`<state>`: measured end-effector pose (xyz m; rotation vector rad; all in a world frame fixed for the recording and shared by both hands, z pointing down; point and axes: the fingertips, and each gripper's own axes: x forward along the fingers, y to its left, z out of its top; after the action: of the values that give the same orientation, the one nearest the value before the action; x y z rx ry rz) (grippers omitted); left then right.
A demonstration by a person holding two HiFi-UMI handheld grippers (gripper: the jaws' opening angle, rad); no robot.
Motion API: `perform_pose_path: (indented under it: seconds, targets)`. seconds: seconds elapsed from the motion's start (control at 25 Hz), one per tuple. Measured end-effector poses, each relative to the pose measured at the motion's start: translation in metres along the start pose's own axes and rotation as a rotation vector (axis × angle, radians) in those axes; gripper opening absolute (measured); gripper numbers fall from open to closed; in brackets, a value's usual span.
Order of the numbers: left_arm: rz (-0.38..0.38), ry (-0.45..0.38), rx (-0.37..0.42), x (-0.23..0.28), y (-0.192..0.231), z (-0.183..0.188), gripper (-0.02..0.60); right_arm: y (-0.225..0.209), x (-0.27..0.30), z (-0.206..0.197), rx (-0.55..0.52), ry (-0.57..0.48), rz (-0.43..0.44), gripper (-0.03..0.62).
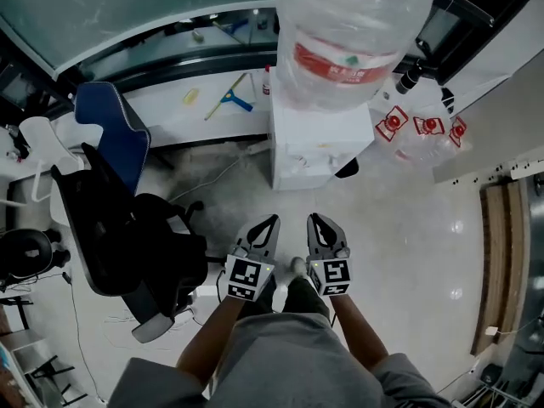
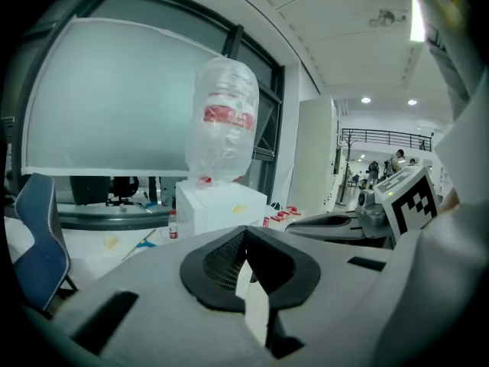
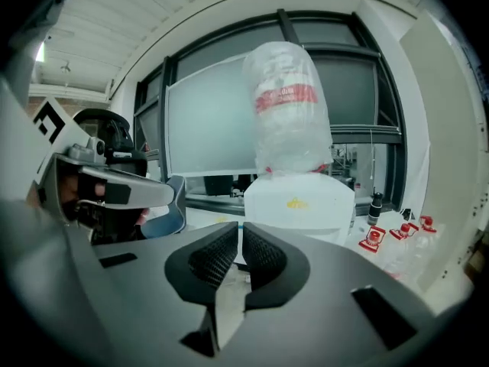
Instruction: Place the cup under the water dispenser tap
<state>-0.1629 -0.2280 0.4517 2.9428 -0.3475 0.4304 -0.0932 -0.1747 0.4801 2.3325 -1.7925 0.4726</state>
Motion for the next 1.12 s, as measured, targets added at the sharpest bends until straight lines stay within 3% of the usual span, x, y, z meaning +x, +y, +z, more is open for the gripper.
perform_pose_path:
  seconds: [0.28, 0.6, 0.92, 1.12]
  targets:
    - [0.047, -0.077, 0.03, -0.035, -0.042, 0.03, 0.009, 0.008, -0.066, 0.03, -0.016, -0.077, 0.074, 0.017]
    - [0.121, -0.102, 0.056, -0.079, -0.127, 0.027, 0.009, 0.003, -0.159, 0.031, -0.076, -0.153, 0.172, 0.011]
    - [0.157, -0.121, 0.088, -0.122, -0.206, 0.022, 0.009, 0.01, -0.241, 0.028, -0.064, -0.205, 0.242, 0.011]
    - [0.176, -0.127, 0.097, -0.139, -0.233, 0.019, 0.009, 0.014, -0.273, 0.025, -0.041, -0.235, 0.269, 0.012]
